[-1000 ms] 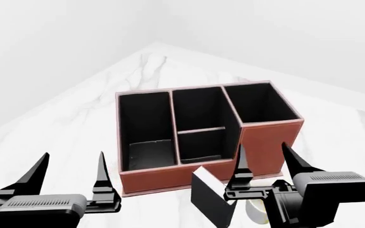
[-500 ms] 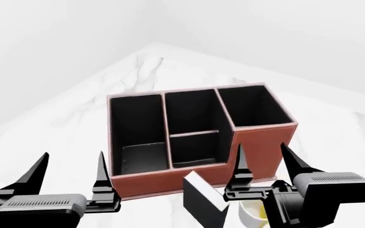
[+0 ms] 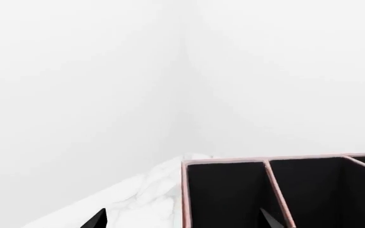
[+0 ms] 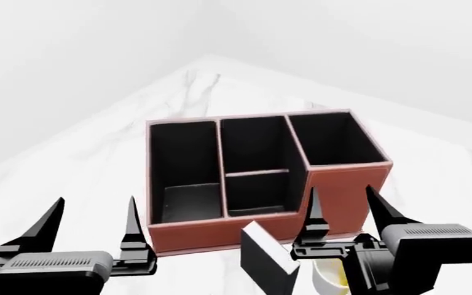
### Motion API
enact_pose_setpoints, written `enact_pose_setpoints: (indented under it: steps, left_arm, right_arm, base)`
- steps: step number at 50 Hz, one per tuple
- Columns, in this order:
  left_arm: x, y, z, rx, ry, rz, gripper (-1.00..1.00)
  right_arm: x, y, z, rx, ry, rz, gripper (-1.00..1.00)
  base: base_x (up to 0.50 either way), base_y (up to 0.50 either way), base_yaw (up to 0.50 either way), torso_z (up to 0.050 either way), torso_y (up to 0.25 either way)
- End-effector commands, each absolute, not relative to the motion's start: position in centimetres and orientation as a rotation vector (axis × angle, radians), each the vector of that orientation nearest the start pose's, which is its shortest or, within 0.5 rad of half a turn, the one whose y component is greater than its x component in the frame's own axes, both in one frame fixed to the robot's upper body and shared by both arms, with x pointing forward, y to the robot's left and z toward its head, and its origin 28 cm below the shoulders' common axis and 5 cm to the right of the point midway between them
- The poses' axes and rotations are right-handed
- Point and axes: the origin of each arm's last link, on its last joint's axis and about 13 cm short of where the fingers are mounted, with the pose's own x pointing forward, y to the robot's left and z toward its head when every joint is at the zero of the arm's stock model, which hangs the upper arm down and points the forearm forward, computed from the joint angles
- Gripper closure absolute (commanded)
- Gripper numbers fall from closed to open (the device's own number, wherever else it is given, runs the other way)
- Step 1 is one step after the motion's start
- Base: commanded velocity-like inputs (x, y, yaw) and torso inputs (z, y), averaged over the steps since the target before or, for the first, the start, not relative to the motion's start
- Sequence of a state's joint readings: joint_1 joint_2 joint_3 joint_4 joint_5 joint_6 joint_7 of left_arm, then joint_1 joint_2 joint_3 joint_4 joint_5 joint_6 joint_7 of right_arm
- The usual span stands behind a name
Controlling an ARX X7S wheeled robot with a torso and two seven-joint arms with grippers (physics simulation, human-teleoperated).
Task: Pick up the book and place it in the right compartment of the caddy.
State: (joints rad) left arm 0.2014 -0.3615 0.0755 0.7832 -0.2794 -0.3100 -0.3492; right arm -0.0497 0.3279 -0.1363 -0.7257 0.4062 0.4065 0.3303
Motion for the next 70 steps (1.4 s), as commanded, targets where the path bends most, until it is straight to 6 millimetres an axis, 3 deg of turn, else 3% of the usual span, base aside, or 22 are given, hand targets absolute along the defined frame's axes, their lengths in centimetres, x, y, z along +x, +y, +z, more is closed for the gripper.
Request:
enact_pose_setpoints:
  steps: [1, 12, 20, 34, 59, 70]
  left_arm:
    - [15.0, 22.7, 11.9, 0.027, -0.22, 0.043, -1.0]
    - [15.0, 22.7, 11.9, 0.027, -0.221, 0.042, -1.0]
    - [15.0, 22.7, 11.9, 0.025, -0.22, 0.043, -1.0]
    - [15.1, 22.7, 11.8, 0.025, -0.215, 0.043, -1.0]
    - [15.2, 22.6, 11.7, 0.03, -0.21, 0.037, -1.0]
    - [15.3, 22.6, 11.6, 0.032, -0.206, 0.037, -1.0]
  right_arm:
    - [17.3, -10.2, 12.2, 0.083, -0.172, 0.052, -1.0]
    - [17.1, -10.1, 12.2, 0.084, -0.167, 0.085, -1.0]
    - [17.2, -10.7, 13.4, 0.006, -0.162, 0.185, -1.0]
    - [18.2, -11.4, 13.2, -0.065, -0.015, 0.339, -1.0]
    - [18.8, -12.0, 12.3, 0.079, 0.117, 0.596, -1.0]
    - [19.5, -12.7, 11.6, 0.073, 0.117, 0.612, -1.0]
  base:
    - [0.0, 0.0, 0.5, 0.0, 0.0]
    - [0.0, 0.0, 0.05, 0.0, 0.0]
    - [0.0, 0.0, 0.0, 0.0, 0.0]
    - [0.0, 0.0, 0.0, 0.0, 0.0]
    - [0.0, 0.0, 0.0, 0.0, 0.0]
    - [0.0, 0.0, 0.0, 0.0, 0.0]
